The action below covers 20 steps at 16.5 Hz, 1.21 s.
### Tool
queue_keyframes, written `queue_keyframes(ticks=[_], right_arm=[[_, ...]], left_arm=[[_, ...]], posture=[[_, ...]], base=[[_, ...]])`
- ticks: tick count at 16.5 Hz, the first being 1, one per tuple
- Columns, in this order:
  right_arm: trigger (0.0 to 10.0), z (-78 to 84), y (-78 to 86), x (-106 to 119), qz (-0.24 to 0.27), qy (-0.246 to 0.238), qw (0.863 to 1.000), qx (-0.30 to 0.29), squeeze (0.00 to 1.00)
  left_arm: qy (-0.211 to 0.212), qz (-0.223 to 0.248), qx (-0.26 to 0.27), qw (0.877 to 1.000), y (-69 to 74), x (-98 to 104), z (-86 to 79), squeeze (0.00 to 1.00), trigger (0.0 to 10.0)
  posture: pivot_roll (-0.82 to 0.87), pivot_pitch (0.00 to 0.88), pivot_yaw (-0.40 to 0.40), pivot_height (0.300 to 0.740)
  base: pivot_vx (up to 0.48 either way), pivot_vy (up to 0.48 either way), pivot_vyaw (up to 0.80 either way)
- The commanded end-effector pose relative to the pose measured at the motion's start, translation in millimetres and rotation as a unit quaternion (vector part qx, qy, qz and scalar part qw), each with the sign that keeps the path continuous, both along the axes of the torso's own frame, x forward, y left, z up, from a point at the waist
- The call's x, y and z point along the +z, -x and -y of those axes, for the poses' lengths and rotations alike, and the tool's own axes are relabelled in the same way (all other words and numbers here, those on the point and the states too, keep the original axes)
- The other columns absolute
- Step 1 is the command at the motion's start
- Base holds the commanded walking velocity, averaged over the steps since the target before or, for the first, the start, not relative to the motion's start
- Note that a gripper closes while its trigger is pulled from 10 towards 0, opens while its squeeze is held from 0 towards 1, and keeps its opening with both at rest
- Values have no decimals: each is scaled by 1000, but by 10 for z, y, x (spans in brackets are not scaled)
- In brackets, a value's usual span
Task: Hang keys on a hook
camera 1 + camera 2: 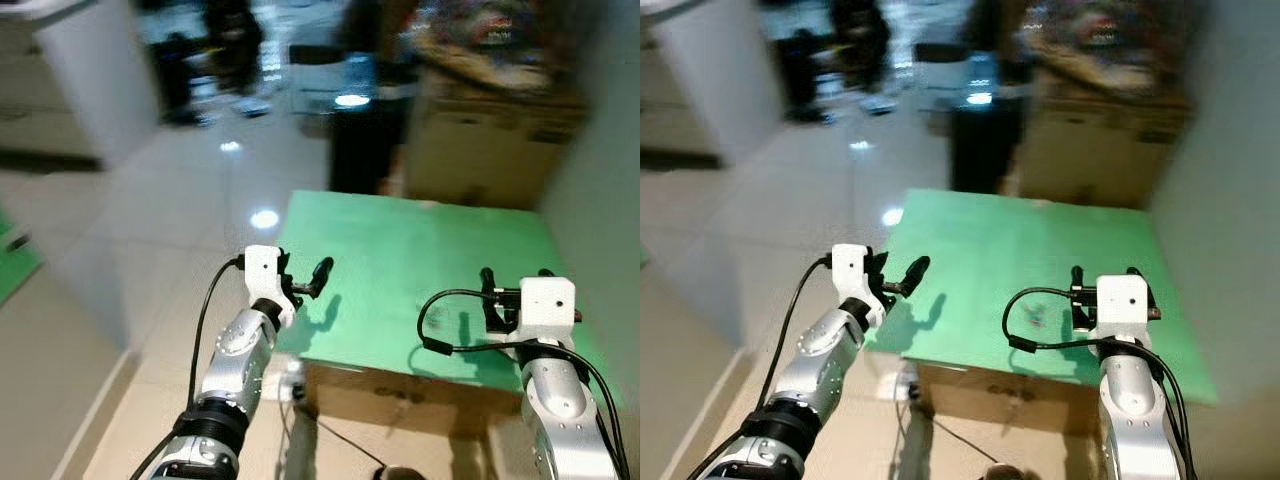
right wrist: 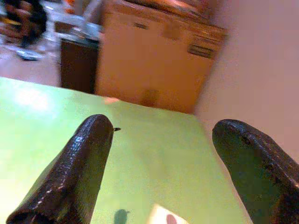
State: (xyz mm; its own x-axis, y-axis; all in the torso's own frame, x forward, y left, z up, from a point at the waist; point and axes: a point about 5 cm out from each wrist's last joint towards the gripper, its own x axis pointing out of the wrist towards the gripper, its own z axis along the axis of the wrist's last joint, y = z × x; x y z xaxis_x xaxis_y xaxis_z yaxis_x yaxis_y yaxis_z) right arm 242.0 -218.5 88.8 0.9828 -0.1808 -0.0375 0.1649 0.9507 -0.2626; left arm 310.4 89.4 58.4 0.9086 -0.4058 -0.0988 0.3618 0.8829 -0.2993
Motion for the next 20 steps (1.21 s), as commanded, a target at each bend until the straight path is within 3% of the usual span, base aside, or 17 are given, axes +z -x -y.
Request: queue_keyframes(ticks=[1,9,12,16,20], right_arm=[[10000,-22,-6,-25,-2,-1,1000,5,0],[10000,-57,76,-60,-2,-1,1000,0,0],[10000,-111,154,-189,-27,-15,999,14,0],[10000,-289,270,-172,-29,-33,997,60,0],[10000,-421,413,-199,-33,-52,996,68,0]], left_arm=[[-11,-5,-12,1000,18,-32,55,0,10000],[-53,13,-31,998,-33,-11,113,0,10000],[-95,10,-37,995,-143,24,202,0,10000],[-83,0,-47,995,-264,147,407,0,10000],[-105,-26,-95,990,-146,-21,477,0,10000]], posture=[[-197,0,61,740],[-227,0,92,740],[-233,0,106,740],[-268,86,156,740],[-290,140,200,740]], base=[[0,0,-769],[0,0,-768],[0,0,0],[0,0,0],[0,0,0]])
